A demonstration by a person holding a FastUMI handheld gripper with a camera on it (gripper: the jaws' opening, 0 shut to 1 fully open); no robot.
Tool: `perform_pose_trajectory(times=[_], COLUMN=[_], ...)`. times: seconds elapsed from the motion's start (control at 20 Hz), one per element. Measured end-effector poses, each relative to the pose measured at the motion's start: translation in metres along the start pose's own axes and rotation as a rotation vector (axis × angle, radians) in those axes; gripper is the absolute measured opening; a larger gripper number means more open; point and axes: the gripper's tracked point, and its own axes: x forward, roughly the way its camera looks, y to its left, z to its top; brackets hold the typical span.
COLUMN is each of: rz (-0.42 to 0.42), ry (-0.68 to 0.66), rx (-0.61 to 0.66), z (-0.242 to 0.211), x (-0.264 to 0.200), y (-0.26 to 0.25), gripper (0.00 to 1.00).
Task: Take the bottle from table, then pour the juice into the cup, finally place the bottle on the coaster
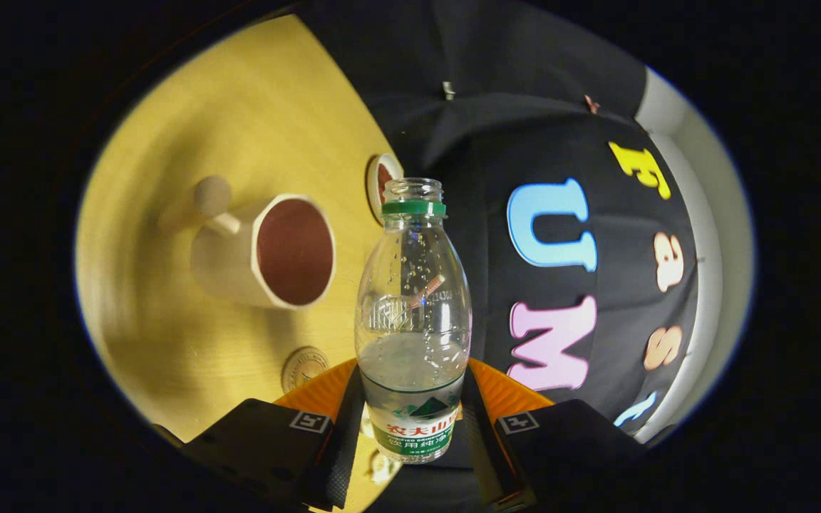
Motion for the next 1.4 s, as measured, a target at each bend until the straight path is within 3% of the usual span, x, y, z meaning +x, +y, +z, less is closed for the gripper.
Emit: perform_pose_trajectory(times=[0.4, 0.75, 0.95, 1.15, 1.4], rz=[-0.044, -0.068, -0.151, -0.153, -0.154], ry=[-0.008, -0.174, -0.21, -0.243, -0.232], rx=[0.531, 0.985, 1.11, 1.258, 1.286], z=[0.018, 0.044, 0.012, -0.017, -0.05], x=[-0.014, -0.003, 0.015, 0.034, 0.054], y=[-0.005, -0.039, -0.063, -0.066, -0.047], gripper=[0.7, 0.7, 0.72, 0.73, 0.74])
